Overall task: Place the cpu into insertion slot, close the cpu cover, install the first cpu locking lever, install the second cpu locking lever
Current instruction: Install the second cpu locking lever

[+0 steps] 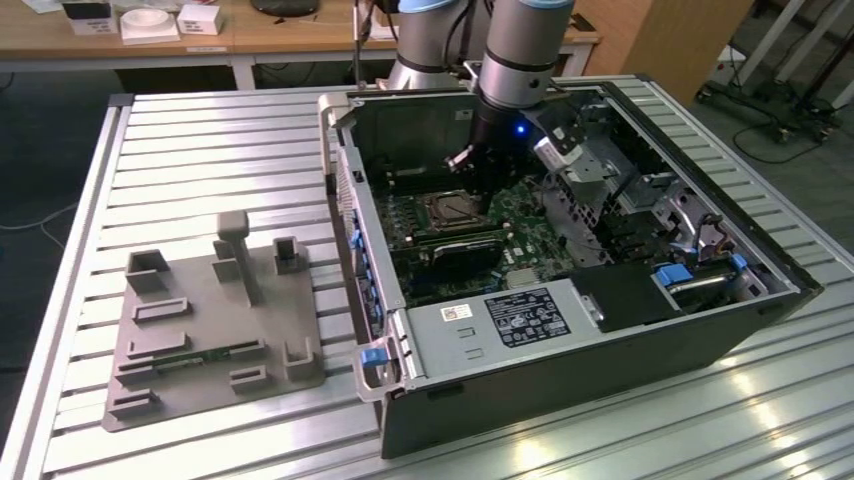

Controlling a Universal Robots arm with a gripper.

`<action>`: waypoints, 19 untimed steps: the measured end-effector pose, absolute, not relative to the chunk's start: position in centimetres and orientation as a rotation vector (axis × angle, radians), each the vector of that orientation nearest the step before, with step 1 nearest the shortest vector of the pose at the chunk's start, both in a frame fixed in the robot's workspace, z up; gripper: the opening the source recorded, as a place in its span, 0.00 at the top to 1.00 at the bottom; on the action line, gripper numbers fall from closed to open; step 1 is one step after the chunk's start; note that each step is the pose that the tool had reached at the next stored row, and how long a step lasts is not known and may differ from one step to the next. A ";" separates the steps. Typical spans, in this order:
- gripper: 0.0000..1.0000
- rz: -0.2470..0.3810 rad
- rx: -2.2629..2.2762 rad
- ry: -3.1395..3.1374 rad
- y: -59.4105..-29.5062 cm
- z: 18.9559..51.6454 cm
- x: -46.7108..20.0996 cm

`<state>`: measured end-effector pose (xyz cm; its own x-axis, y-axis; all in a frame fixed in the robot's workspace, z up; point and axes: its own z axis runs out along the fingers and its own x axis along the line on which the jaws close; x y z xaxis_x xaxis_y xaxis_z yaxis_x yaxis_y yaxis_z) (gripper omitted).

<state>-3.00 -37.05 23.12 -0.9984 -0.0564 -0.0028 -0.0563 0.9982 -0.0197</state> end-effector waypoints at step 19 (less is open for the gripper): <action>0.90 -0.030 -0.089 3.144 -37.1 22.2 -7.4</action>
<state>-7.35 -37.06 22.21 -0.9984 -0.0563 0.0041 -0.0563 0.9982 -0.0193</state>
